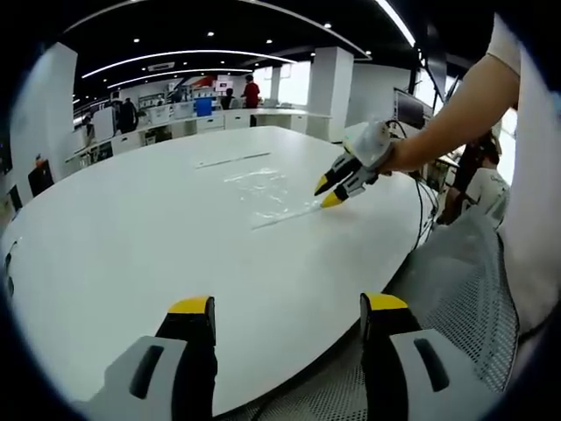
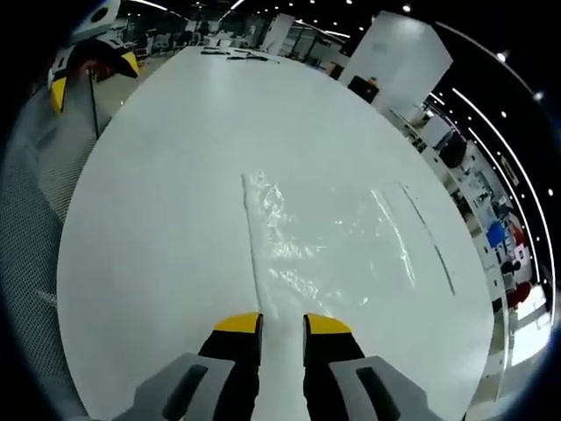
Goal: Arrange the food packaging bags into a neat stack by flattening each bag and aligning their edges.
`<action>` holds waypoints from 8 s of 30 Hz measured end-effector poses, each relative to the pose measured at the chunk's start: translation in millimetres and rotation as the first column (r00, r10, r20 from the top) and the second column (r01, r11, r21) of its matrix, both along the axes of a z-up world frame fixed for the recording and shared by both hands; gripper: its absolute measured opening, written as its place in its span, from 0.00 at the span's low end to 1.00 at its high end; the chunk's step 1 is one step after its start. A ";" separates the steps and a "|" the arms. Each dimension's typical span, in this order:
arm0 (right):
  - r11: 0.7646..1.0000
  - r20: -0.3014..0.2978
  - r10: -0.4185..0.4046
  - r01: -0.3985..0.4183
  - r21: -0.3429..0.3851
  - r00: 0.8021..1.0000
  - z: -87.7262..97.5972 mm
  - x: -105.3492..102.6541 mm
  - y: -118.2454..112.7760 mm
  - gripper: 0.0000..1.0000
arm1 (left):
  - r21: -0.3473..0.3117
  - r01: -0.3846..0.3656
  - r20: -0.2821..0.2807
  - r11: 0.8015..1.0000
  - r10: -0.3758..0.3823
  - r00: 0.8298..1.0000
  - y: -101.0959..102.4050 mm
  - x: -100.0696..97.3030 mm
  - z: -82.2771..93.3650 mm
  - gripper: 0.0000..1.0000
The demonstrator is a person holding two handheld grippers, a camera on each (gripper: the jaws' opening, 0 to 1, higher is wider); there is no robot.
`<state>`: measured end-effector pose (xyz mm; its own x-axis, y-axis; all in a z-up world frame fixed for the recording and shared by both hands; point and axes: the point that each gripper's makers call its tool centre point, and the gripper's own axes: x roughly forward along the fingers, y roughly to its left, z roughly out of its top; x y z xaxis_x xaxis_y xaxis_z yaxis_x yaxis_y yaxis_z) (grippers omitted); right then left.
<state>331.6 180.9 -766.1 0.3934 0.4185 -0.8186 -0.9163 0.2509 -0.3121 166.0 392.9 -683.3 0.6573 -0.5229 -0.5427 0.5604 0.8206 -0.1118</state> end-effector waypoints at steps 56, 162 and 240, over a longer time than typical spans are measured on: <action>0.996 -0.075 0.073 -0.076 -0.040 0.995 -3.9 -2.8 2.5 0.00 | 0.012 -0.003 -0.014 1.000 0.003 1.000 2.1 -0.2 -3.6 0.65; 0.994 0.074 0.088 -0.082 -0.077 0.993 163.9 -54.8 -2.1 0.00 | 0.050 0.210 0.134 0.976 -0.215 0.967 -39.3 43.6 92.3 0.59; 0.976 0.029 0.114 -0.106 -0.189 0.993 233.0 -68.6 5.1 0.00 | 0.496 0.673 -0.116 0.548 -0.727 0.677 -94.4 94.7 158.8 0.07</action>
<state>263.0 186.0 -533.1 0.3873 0.3023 -0.8710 -0.9210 0.0833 -0.3806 260.7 298.5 -524.5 0.2543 -0.5398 -0.8025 0.9652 0.0887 0.2462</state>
